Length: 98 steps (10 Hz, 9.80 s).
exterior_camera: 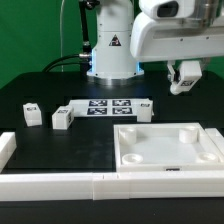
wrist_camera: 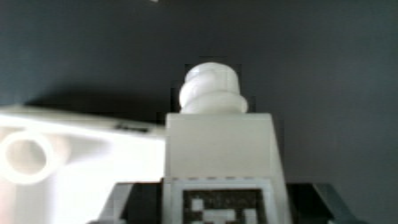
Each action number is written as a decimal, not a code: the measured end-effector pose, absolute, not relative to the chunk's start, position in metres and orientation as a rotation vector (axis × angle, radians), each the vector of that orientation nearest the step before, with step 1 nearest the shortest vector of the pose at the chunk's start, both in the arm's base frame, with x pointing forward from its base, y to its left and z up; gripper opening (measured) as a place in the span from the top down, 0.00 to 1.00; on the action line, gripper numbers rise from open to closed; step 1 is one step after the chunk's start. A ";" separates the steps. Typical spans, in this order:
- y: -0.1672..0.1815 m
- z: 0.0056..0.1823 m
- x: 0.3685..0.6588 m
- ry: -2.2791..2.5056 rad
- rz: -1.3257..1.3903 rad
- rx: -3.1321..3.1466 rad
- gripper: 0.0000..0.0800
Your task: Assemble one leg
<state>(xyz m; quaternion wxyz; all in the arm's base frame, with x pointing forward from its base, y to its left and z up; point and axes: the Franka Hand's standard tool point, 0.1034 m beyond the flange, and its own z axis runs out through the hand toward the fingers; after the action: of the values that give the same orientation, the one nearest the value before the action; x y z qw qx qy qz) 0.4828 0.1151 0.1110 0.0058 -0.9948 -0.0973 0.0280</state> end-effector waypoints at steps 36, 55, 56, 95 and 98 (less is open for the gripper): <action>0.121 0.076 0.618 -0.533 -0.817 -2.940 0.64; 0.119 0.055 0.601 -0.558 -0.856 -2.929 0.20; 0.119 0.055 0.601 -0.558 -0.856 -2.929 0.19; 0.123 0.068 0.619 0.894 0.112 -2.994 0.24; 0.125 0.068 0.618 0.310 0.113 -3.096 0.19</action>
Offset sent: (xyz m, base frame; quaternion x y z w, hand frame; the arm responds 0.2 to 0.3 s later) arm 0.0175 0.0009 -0.0014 0.0240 0.1526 -0.0216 0.9878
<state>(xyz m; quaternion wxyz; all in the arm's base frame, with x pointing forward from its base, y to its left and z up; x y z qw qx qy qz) 0.6179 0.1248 0.0679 0.0141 -0.9943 0.0995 0.0364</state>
